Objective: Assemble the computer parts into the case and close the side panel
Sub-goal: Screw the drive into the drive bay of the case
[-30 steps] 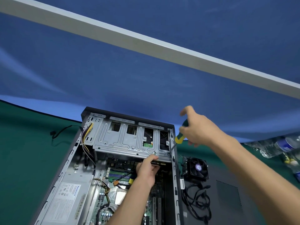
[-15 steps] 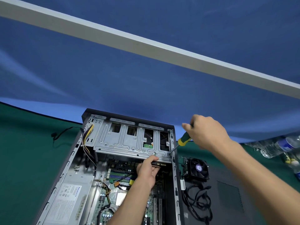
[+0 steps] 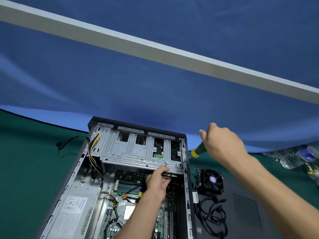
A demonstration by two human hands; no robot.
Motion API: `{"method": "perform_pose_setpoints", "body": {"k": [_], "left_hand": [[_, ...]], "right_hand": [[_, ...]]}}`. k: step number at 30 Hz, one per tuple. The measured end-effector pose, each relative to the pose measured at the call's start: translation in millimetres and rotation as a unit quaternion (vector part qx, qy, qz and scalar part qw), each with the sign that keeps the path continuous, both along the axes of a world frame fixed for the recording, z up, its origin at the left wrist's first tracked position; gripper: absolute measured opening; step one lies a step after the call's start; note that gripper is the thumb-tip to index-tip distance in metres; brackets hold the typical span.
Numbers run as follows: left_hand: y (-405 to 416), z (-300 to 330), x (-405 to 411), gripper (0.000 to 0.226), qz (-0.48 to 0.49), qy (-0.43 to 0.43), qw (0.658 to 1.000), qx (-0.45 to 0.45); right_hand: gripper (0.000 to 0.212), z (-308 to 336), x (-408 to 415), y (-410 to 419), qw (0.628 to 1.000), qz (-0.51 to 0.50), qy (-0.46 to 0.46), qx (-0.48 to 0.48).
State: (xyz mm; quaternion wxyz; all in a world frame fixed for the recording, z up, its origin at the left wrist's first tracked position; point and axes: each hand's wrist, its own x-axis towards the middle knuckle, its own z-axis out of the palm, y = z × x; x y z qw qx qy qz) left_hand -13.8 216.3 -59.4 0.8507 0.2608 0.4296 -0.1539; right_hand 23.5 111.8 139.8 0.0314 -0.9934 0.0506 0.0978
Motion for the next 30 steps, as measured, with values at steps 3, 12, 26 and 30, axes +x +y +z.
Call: {"method": "perform_pose_setpoints", "body": {"k": [3,12,26,30], "left_hand": [[-0.5,1.4,-0.4,0.049,-0.002,-0.004,1.000,0.005],[-1.2,0.4,-0.9,0.050,-0.003,-0.001,1.000,0.009],[-1.1,-2.7,0.8,0.043,0.020,0.003,1.000,-0.003],[-1.0,-2.5,1.0,0.049,0.010,-0.006,1.000,0.007]], "right_hand": [[0.021,5.8,0.9,-5.6,0.991,-0.011,0.081,0.102],[0.015,1.7,-3.0,-7.2,0.994,0.016,0.061,0.085],[0.011,3.8,6.8,7.6,0.993,0.037,0.096,0.058],[0.028,2.1,10.5,6.2,0.999,0.026,0.038,-0.008]]}}
